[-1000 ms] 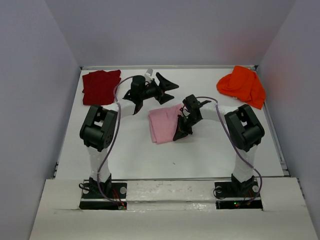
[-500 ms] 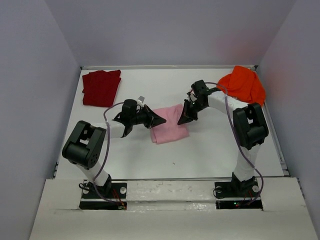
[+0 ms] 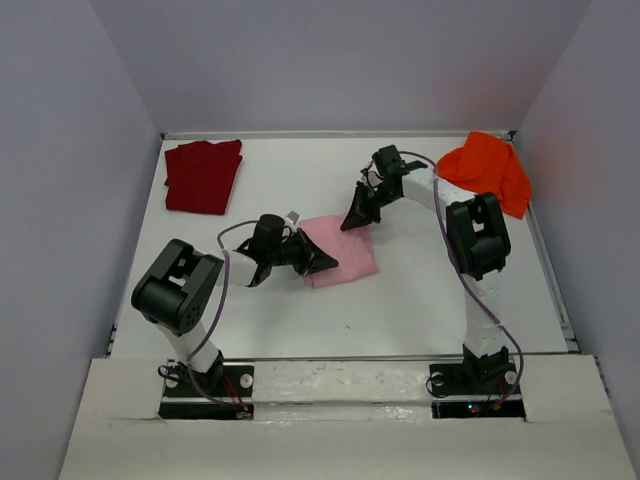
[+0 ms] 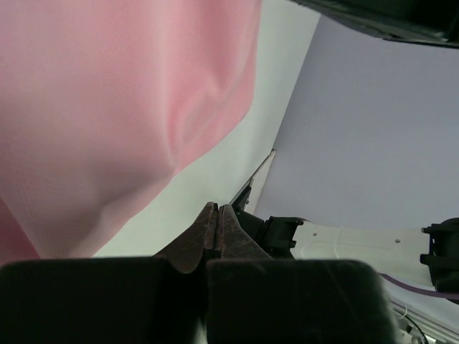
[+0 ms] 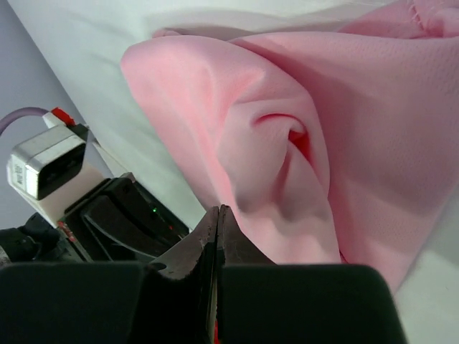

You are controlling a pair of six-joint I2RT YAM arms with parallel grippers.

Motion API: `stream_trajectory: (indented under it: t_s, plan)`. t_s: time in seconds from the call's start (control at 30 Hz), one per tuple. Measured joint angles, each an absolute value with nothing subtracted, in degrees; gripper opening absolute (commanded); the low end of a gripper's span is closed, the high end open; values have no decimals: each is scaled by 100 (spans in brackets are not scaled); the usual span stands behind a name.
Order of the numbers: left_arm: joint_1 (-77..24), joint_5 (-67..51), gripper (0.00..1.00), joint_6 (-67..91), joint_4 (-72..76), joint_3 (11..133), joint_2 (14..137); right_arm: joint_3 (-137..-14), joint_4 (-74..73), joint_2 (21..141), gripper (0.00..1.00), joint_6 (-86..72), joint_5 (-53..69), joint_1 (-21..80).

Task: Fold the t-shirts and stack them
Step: Smooth out wrinkles on the folded tshirt

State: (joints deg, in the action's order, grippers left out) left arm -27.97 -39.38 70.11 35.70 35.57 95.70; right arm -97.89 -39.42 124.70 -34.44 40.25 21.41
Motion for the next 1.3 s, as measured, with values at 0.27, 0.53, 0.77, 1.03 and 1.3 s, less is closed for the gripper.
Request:
stream_trajectory:
  t_s: [0.27, 0.53, 0.77, 1.03, 1.3]
  plan:
    - [-2919, -3913, 0, 7061, 3566, 3496, 10208, -10191, -3651, 13002, 35, -3651, 4504, 2141]
    - [-2926, -3900, 0, 7057, 3570, 3503, 10324, -10801, -3326, 13030, 95, -3824, 4978, 2141]
    - [-2928, -3900, 0, 7059, 3570, 3520, 10344, -10342, -2615, 13017, 100, -4180, 5443, 2141]
    - [-2928, -3898, 0, 7059, 3568, 3531, 10344, -9299, -1339, 13032, 100, -5002, 6029, 2141]
    - [-2930, -3896, 0, 7059, 3562, 3577, 10344, -10108, -2333, 13194, 100, -4165, 5363, 2141]
